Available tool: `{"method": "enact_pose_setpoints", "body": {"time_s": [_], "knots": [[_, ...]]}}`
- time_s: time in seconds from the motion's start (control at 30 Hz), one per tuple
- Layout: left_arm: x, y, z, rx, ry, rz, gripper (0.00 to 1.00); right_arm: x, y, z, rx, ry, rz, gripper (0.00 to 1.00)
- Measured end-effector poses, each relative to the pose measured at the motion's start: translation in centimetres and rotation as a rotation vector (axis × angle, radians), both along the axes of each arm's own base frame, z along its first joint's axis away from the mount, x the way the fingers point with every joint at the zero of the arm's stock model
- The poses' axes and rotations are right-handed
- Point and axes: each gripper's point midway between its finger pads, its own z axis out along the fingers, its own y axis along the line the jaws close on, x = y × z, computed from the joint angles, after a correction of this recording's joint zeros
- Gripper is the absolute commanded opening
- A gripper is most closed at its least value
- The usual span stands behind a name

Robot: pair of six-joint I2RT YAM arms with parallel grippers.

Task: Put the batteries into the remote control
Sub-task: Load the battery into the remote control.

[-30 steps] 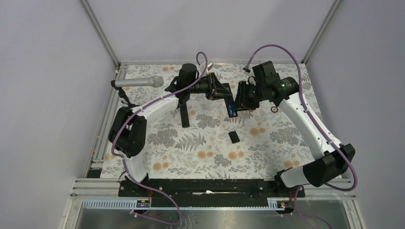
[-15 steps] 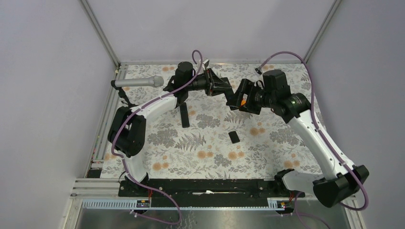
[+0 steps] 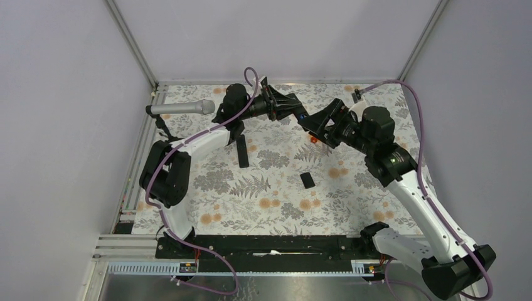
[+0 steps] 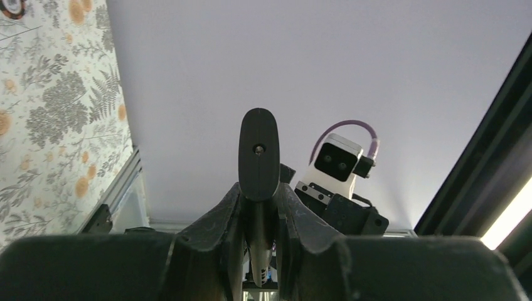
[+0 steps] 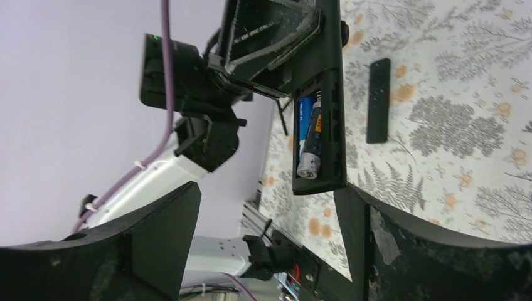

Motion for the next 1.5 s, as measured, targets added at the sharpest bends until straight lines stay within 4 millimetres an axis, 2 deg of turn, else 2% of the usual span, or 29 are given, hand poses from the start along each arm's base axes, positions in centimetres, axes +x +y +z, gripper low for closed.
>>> {"method": "enact_pose_setpoints", "body": {"time_s": [0.13,0.23,0.37,0.4,0.53,0.67,1.07,1.27,1.5], "knots": [[-0.1,0.4,1.3,-0.031,-0.002,0.020,0.00,0.0,-0.3,1.2,0.092,-0.025,-0.047,0.86],[-0.4,0.9,2.5,-0.052,-0.013,0.038,0.00,0.2,-0.5,0.5,0.149,0.004,-0.089,0.84],[-0.5,1.7,3.6,-0.084,-0.008,0.061,0.00,0.9,-0.9,0.3,0.187,0.030,-0.141,0.74],[-0.5,1.9,3.7,-0.090,-0.002,0.067,0.00,1.1,-0.9,0.5,0.199,0.029,-0.150,0.74],[-0.4,2.2,3.6,-0.102,0.020,0.079,0.00,1.4,-1.1,1.4,0.240,0.021,-0.175,0.83],[-0.2,2.4,3.6,-0.105,0.031,0.085,0.00,1.6,-0.9,2.3,0.263,0.003,-0.169,0.85],[-0.1,2.9,3.9,-0.117,0.052,0.098,0.00,2.3,0.0,2.2,0.296,0.033,-0.146,0.56],[-0.1,2.9,4.0,-0.119,0.054,0.098,0.00,2.3,0.3,2.5,0.310,0.025,-0.126,0.52],[0.0,3.1,3.8,-0.109,0.054,0.103,0.00,2.5,0.9,2.0,0.322,0.058,-0.108,0.46]]}}
